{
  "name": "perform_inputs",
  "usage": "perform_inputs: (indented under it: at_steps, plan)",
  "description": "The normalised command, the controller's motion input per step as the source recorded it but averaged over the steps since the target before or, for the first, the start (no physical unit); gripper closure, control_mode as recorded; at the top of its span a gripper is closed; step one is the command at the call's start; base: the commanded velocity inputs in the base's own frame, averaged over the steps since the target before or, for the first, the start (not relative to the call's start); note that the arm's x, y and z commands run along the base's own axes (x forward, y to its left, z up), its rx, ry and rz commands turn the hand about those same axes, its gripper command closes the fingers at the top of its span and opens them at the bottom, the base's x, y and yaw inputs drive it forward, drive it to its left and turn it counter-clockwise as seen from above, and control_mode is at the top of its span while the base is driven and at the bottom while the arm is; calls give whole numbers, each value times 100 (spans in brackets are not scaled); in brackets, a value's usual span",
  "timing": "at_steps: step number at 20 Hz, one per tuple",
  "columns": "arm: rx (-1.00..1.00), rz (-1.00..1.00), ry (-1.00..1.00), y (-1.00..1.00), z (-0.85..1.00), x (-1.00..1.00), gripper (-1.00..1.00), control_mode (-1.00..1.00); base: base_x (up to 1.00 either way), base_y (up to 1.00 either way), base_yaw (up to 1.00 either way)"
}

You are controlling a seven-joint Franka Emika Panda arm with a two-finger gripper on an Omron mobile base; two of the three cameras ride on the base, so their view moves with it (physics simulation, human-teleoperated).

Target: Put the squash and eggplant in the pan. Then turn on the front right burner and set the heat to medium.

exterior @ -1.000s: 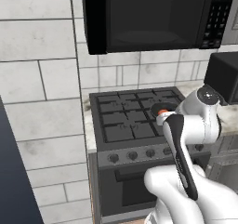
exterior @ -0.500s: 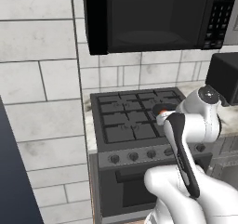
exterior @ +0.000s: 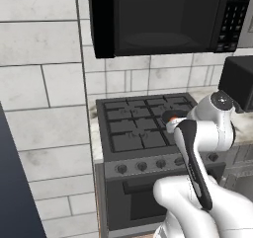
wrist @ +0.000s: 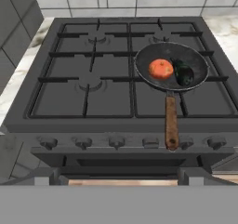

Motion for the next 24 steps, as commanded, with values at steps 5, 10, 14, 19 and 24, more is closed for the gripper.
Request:
perform_inputs:
  at_steps: [5,10,14,19,24]
  plan:
    - [1,0,0,-3,-1,-7,-100,-100,0,0,0]
    - [18,-1,1,-71,-3,-11,-100,-100,0,0,0]
    - [13,0,-1,-53,-1,-5,-100,-100,0,0,0]
    - [11,0,-1,-69,0,-13,-100,-100,0,0,0]
    - [4,-1,-3,-61,-1,-9,-100,-100,0,0,0]
